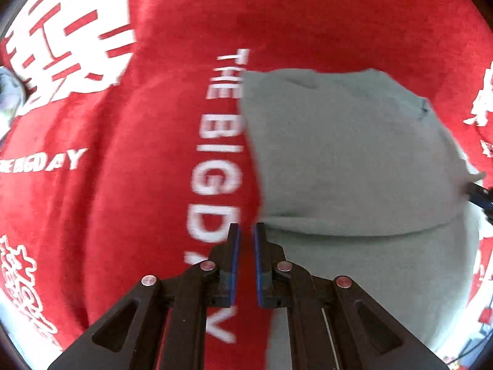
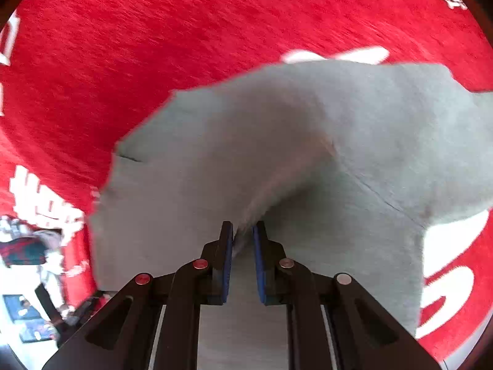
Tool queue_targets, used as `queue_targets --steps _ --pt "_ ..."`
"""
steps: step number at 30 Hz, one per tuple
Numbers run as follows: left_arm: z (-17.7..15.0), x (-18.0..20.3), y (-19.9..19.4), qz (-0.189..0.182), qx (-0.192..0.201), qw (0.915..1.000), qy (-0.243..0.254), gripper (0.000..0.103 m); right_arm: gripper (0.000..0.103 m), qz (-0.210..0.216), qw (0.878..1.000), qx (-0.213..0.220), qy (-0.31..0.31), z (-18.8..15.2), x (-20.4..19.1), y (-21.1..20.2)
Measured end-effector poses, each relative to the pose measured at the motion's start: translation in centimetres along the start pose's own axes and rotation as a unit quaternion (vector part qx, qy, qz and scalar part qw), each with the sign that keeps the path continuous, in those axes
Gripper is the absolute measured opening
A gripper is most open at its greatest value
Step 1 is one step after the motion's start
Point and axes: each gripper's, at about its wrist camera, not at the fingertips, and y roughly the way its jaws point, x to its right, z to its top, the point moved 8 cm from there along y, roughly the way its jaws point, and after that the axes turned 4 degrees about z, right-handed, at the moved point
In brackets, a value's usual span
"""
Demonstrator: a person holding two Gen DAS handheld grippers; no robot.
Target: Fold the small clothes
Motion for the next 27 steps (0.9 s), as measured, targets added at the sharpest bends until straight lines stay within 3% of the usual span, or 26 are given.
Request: queue_targets --steps 1,4,5,6,7,10,12,15,17,19,20,24,27 --pt "-0.1 -1.3 0.4 0.017 -0.007 0.9997 -0.014 0.009 0.015 -0.002 1.000 -0.005 0.018 -0.3 0.9 0.1" --pt "-0.1 -3.8 0.0 0.016 -0.022 0.9985 -0.048 0.009 0.018 0.029 0.996 0.003 0.079 -0.8 2.9 -1.0" --pt "0.0 -4.2 -0.4 0.018 -0.023 0.9984 -0.049 0.009 0.034 0.036 0.995 0.005 0.090 -0.9 3.3 -1.5" --pt "0.2 -4.4 -1.0 0.015 -0.018 0.9986 -0.048 0.009 0.057 0.047 0.994 0.010 0.100 -0.8 3.7 -1.8" --pt "0.0 -4.5 -1.7 0.012 -0.012 0.9988 -0.045 0.009 0.062 0.056 0.993 0.015 0.107 -0.6 3.9 -2.0" --pt "0.6 -2.9 -2.8 -0.003 0.003 0.9996 -0.029 0.009 0.060 0.075 0.989 0.025 0.129 0.7 4.2 -2.0" --pt "1.2 -1.4 -3.5 -0.015 0.014 0.9996 -0.020 0.009 0.035 0.085 0.987 0.029 0.131 1.6 3.7 -1.8" --pt "2.1 1.6 -3.1 -0.026 0.022 0.9994 0.001 0.009 0.029 0.043 0.993 0.015 0.106 2.1 3.3 -1.0" --pt "1.6 3.3 -2.2 -0.008 0.006 0.9997 0.023 0.009 0.023 0.013 0.995 0.004 0.097 1.8 3.7 -0.5" --pt "1.1 3.7 -0.4 0.022 -0.012 0.9989 0.039 0.009 0.028 -0.003 0.996 0.001 0.094 1.5 4.1 -1.0" --pt "1.0 3.8 -0.4 0.031 -0.002 0.9986 0.044 0.010 0.030 -0.013 0.996 -0.001 0.090 1.3 4.4 -1.6" --pt "0.3 4.1 -1.4 0.038 -0.006 0.9979 0.052 0.010 0.059 0.023 0.995 0.000 0.100 -0.1 5.3 -3.2" --pt "-0.3 4.7 -2.4 0.031 -0.014 0.9982 0.049 0.010 0.059 0.042 0.993 -0.001 0.107 -1.1 6.1 -4.3"
